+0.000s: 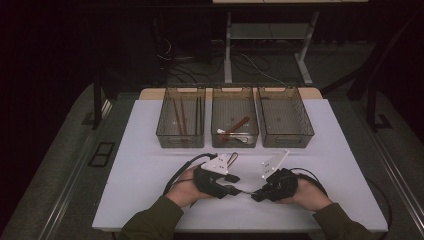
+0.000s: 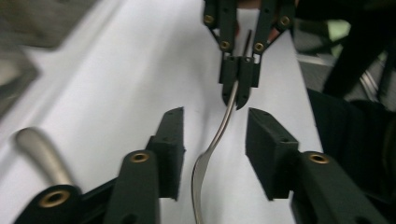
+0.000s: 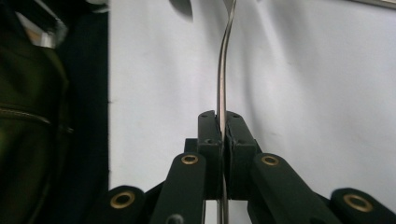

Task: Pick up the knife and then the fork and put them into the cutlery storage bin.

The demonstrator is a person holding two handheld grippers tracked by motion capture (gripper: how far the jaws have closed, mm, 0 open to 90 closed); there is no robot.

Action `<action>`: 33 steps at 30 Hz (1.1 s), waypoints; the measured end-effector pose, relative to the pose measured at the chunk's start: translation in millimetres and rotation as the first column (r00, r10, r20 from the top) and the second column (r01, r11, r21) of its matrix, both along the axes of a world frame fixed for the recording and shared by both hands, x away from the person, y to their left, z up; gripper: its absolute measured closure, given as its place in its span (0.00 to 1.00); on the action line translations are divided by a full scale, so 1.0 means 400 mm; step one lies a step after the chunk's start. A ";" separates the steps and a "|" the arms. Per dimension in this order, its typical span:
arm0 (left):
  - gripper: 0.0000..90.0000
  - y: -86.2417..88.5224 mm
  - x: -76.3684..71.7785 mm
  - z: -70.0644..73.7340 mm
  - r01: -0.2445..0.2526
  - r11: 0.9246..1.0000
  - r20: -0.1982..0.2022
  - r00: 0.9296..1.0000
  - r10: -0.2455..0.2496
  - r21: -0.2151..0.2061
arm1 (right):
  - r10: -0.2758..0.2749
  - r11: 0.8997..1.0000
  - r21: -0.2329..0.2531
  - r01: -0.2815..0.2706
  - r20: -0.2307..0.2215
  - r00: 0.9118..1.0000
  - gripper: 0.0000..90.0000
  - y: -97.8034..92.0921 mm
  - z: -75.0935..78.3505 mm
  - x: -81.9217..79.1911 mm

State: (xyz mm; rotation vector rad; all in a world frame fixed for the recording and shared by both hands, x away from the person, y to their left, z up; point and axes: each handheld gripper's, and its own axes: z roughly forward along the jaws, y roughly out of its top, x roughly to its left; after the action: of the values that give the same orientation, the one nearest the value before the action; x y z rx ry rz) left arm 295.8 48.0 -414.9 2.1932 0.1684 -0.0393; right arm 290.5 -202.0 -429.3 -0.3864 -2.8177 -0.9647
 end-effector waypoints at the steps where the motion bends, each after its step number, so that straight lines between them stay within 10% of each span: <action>1: 0.59 0.009 0.001 0.002 -0.016 1.000 -0.002 1.000 0.016 -0.008 | -0.008 1.000 -0.004 0.008 0.006 1.000 0.96 -0.003 -0.001 0.000; 14: 0.47 0.111 -0.005 -0.002 -0.172 0.983 -0.009 0.985 0.171 -0.062 | -0.144 0.990 0.008 0.143 0.038 0.989 0.96 -0.065 0.002 0.011; 33: 0.22 0.240 -0.046 -0.038 -0.414 0.908 -0.005 0.910 0.414 -0.073 | -0.325 0.946 0.053 0.321 0.099 0.940 0.96 -0.123 0.032 0.028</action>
State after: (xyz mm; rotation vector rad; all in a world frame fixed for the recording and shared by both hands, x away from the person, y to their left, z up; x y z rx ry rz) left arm 277.3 143.8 -430.3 2.0431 0.6148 0.2026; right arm 301.5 -251.1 -416.6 -0.8390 -2.8825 -1.1250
